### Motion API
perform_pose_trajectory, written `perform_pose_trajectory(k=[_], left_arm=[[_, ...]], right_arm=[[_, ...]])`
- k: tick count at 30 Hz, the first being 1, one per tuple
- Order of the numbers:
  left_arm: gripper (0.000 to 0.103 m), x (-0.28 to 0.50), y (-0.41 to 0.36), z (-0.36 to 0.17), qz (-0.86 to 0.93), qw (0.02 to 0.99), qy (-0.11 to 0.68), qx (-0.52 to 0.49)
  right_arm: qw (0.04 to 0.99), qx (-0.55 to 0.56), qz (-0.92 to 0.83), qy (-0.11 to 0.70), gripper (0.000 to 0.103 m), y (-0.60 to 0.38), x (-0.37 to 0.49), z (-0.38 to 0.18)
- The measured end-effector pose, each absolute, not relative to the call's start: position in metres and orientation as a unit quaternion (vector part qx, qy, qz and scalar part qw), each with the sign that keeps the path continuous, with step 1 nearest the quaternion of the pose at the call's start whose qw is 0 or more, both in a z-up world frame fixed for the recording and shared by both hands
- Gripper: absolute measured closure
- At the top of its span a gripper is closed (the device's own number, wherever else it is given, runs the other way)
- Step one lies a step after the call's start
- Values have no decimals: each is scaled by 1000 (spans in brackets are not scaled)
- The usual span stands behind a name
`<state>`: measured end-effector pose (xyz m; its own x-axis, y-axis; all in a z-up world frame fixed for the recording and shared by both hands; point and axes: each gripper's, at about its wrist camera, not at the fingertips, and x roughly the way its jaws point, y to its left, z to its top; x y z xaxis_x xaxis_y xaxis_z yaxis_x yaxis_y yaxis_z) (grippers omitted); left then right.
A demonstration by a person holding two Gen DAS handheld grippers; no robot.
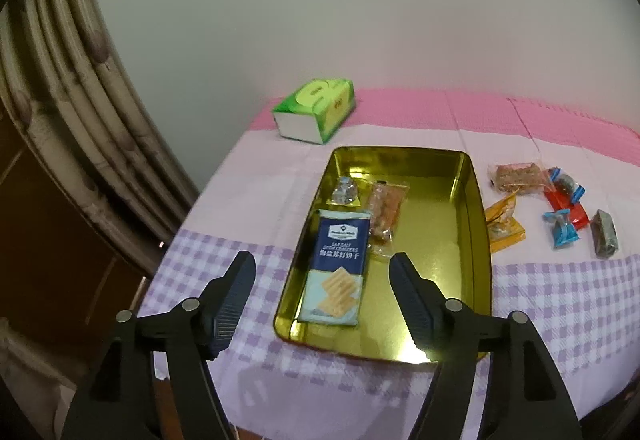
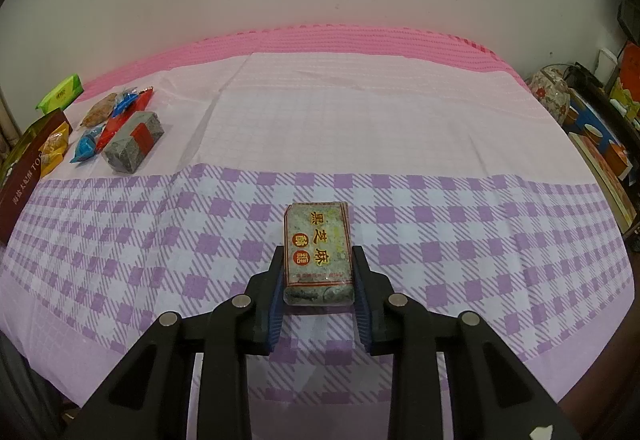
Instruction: Organize snacks
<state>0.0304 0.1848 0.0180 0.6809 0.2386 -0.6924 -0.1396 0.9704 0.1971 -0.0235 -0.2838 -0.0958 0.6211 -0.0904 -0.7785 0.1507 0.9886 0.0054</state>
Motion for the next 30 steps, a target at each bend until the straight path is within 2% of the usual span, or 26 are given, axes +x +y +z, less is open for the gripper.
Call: perform_pose_trajectory(k=[14, 24, 30], left_arm=[[33, 21, 186, 20, 105, 918, 377, 64], [33, 24, 189, 20, 110, 915, 383, 59], [33, 27, 212, 21, 150, 911, 383, 24]], right_arm=[[901, 83, -42, 424, 76, -276, -34, -73], [914, 54, 52, 399, 76, -206, -25, -23], [912, 52, 131, 386, 76, -149, -9, 8]])
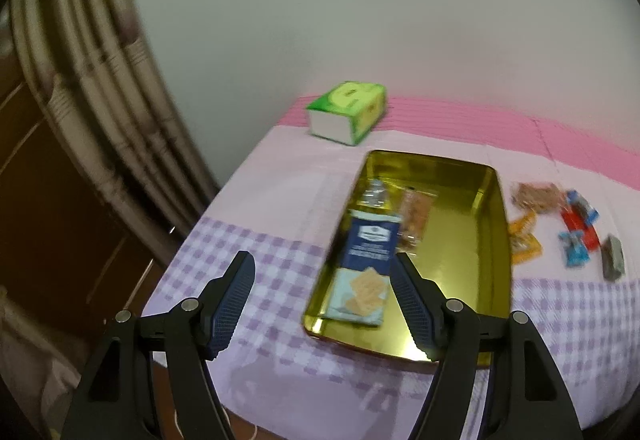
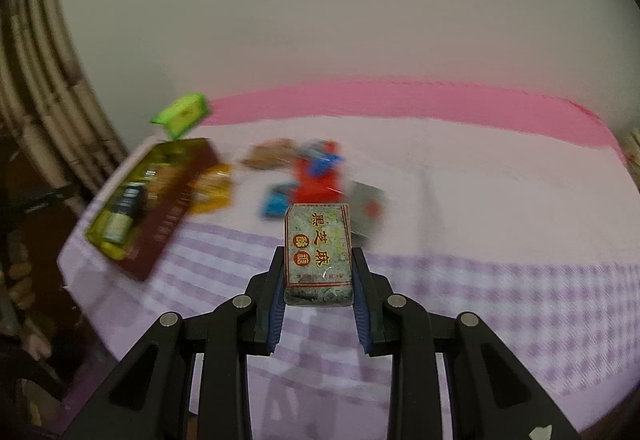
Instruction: Organize snacks
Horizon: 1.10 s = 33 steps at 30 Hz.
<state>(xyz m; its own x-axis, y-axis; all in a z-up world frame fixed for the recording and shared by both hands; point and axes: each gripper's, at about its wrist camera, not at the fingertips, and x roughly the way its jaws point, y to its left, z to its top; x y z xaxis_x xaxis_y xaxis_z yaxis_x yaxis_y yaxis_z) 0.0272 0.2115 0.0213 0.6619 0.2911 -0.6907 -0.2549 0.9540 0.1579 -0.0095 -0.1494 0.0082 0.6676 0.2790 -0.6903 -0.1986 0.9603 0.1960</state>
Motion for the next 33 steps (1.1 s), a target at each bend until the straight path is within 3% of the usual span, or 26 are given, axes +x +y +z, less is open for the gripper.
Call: perform_pose_trajectory(k=[12, 23, 33], left_arm=[[33, 29, 222, 16, 174, 903, 393, 16], [33, 35, 226, 14, 173, 900, 399, 17], [32, 37, 224, 11, 171, 900, 399, 31]], right_arm=[[879, 59, 273, 387, 76, -20, 59, 35], [852, 31, 303, 426, 76, 78, 135, 5], [843, 10, 284, 456, 76, 105, 178, -28]])
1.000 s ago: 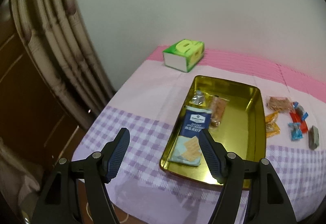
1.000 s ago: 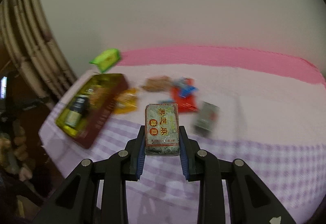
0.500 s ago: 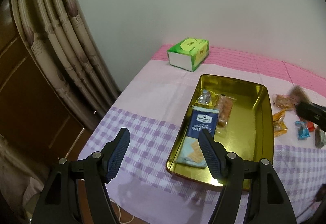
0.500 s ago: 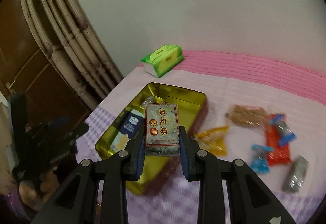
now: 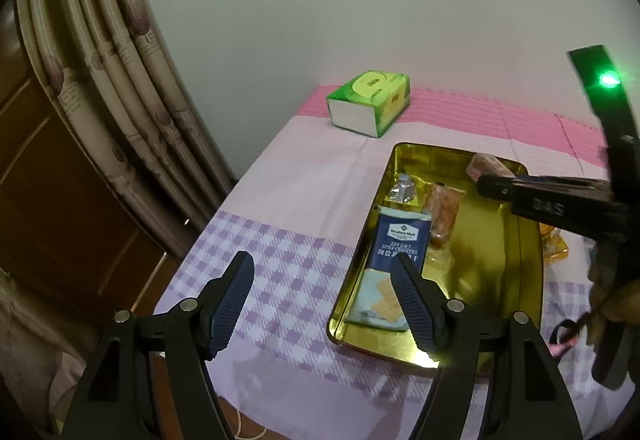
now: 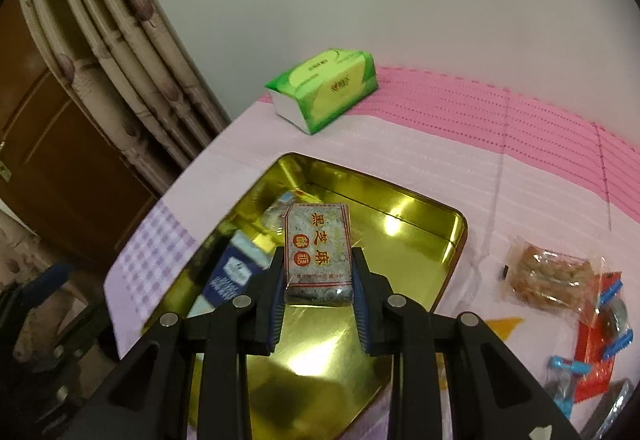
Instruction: Organize snacks
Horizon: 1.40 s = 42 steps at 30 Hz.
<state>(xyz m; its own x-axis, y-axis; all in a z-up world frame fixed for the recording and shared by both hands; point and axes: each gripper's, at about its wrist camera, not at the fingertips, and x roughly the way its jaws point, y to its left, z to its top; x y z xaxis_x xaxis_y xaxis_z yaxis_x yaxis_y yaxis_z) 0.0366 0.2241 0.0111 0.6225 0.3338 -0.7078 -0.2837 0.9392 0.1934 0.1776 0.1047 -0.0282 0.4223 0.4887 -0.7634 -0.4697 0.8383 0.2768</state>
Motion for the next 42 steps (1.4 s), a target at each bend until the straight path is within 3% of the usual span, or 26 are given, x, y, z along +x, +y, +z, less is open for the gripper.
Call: perform_pose_trajectory(k=[24, 34, 42], left_arm=[[27, 42, 223, 3, 157, 892, 424, 30], [26, 43, 219, 3, 156, 891, 424, 40], [26, 40, 211, 4, 157, 892, 421, 54]], right_arm=[[854, -22, 263, 449, 74, 115, 199, -38], [873, 19, 289, 392, 73, 76, 152, -3], [895, 21, 247, 371, 69, 4, 93, -10]])
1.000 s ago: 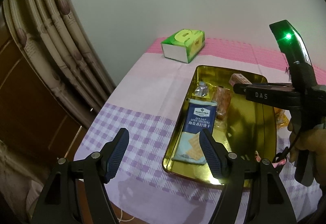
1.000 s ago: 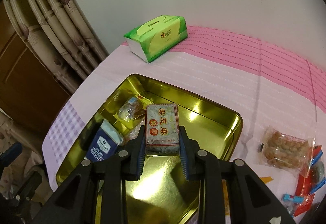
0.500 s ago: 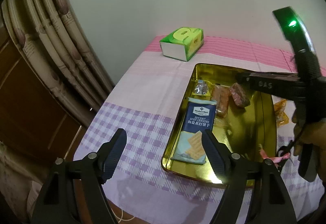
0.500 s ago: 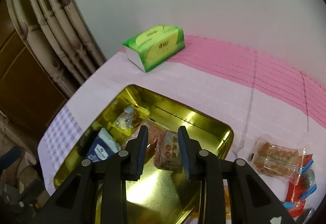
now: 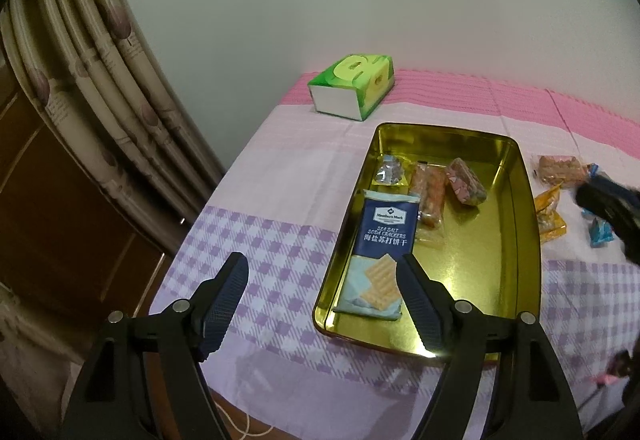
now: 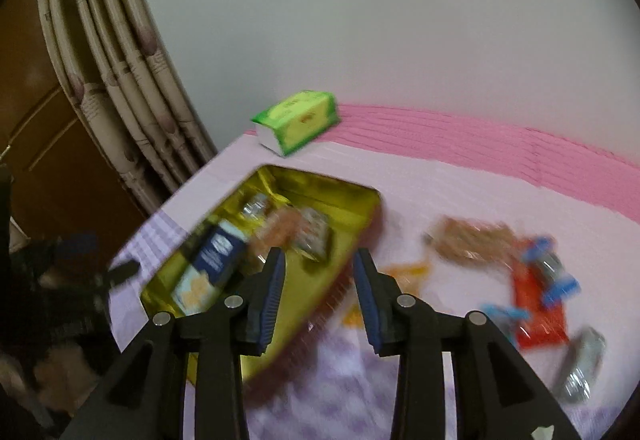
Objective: Organize snacks
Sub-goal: 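Lower the sesame cake box into the tin and open the right gripper, then grasp the yellow-orange snack bag with the right gripper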
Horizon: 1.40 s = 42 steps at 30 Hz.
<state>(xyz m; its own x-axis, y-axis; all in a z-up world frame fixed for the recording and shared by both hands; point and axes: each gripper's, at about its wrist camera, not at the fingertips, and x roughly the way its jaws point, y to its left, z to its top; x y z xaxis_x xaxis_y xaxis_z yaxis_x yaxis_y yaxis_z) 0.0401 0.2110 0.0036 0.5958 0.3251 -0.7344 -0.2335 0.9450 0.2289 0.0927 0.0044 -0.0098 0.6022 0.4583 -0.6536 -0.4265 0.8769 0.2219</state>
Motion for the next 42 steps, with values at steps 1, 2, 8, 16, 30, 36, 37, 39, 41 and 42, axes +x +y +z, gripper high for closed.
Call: perform_pose_trajectory(k=[1, 2, 8, 16, 30, 36, 37, 39, 41, 42], left_arm=[[26, 40, 210, 4, 157, 892, 421, 56], [26, 39, 210, 4, 157, 892, 420, 56], [26, 38, 203, 6, 158, 893, 415, 70], [22, 37, 194, 5, 157, 893, 410, 93], [19, 41, 196, 3, 147, 893, 416, 92], [19, 43, 192, 0, 144, 892, 416, 101], [19, 43, 191, 0, 144, 892, 416, 102], [19, 43, 190, 0, 145, 892, 416, 105], [19, 43, 190, 0, 145, 891, 416, 105], [19, 43, 190, 0, 145, 892, 416, 104]], right_arm=[[896, 21, 241, 372, 69, -5, 87, -12], [897, 22, 234, 375, 68, -14, 83, -16], [892, 32, 199, 404, 66, -54, 69, -39], [881, 20, 234, 411, 56, -28, 88, -41], [864, -49, 239, 441, 43, 18, 155, -72], [854, -68, 252, 450, 53, 27, 167, -87], [854, -74, 251, 449, 54, 29, 167, -88], [851, -72, 252, 455, 61, 28, 166, -87], [853, -74, 250, 452, 64, 25, 159, -82], [855, -69, 252, 448, 64, 21, 152, -78]])
